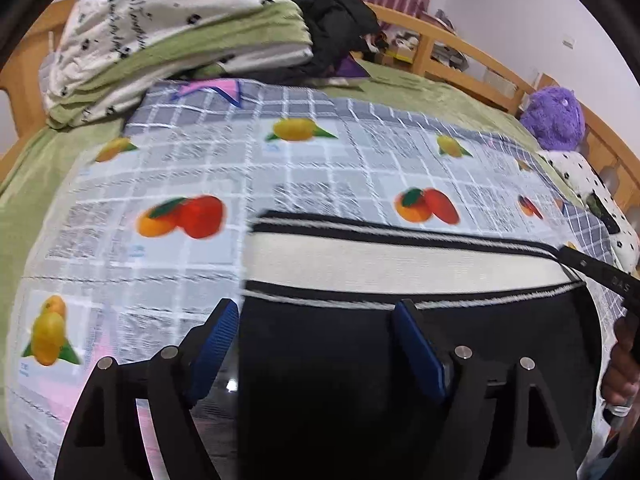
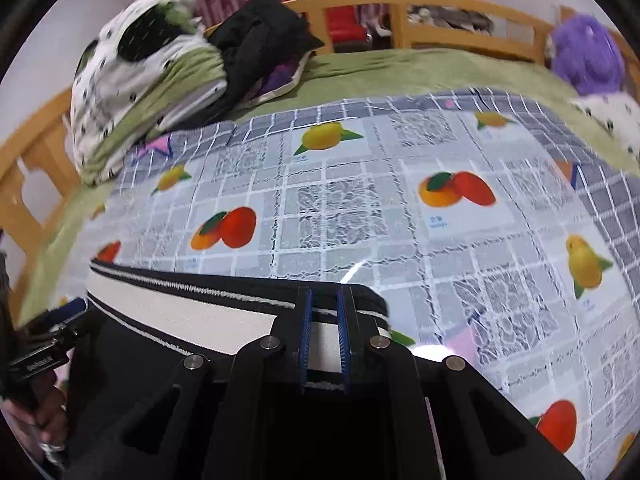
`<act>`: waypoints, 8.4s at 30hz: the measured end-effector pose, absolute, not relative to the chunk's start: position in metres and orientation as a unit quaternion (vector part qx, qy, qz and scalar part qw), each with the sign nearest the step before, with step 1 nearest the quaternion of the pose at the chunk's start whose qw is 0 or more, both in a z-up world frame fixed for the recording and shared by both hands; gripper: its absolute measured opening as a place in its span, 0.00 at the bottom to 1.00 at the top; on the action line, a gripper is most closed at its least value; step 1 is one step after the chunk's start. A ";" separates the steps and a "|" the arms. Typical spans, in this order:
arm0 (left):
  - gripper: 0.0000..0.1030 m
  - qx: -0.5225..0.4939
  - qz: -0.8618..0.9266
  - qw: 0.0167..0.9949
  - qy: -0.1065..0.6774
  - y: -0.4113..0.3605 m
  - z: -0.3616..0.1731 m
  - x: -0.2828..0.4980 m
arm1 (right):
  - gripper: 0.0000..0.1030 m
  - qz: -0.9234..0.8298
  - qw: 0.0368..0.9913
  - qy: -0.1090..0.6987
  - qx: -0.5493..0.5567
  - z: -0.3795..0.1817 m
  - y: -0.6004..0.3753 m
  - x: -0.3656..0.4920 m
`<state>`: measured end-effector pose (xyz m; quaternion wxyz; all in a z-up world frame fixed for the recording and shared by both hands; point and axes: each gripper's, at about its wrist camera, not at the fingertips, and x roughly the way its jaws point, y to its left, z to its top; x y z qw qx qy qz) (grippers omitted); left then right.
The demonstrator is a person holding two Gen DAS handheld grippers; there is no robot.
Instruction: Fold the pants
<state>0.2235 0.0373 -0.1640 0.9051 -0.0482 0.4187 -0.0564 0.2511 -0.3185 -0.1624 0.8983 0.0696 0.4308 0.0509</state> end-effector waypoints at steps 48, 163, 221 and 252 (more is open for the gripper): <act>0.75 -0.077 -0.104 0.891 0.435 0.061 -0.144 0.140 | 0.45 0.098 0.890 0.441 0.055 -0.143 -0.335 0.158; 0.45 0.035 -0.200 0.909 0.364 -0.005 -0.152 0.087 | 0.26 0.225 0.903 0.364 -0.034 -0.171 -0.257 0.106; 0.56 -0.090 -0.093 0.854 0.504 0.083 -0.189 0.182 | 0.31 0.101 0.899 0.424 -0.045 -0.167 -0.291 0.224; 0.80 -0.020 -0.019 0.934 0.355 0.000 -0.035 -0.061 | 0.76 0.008 0.929 0.371 -0.005 -0.042 -0.300 -0.030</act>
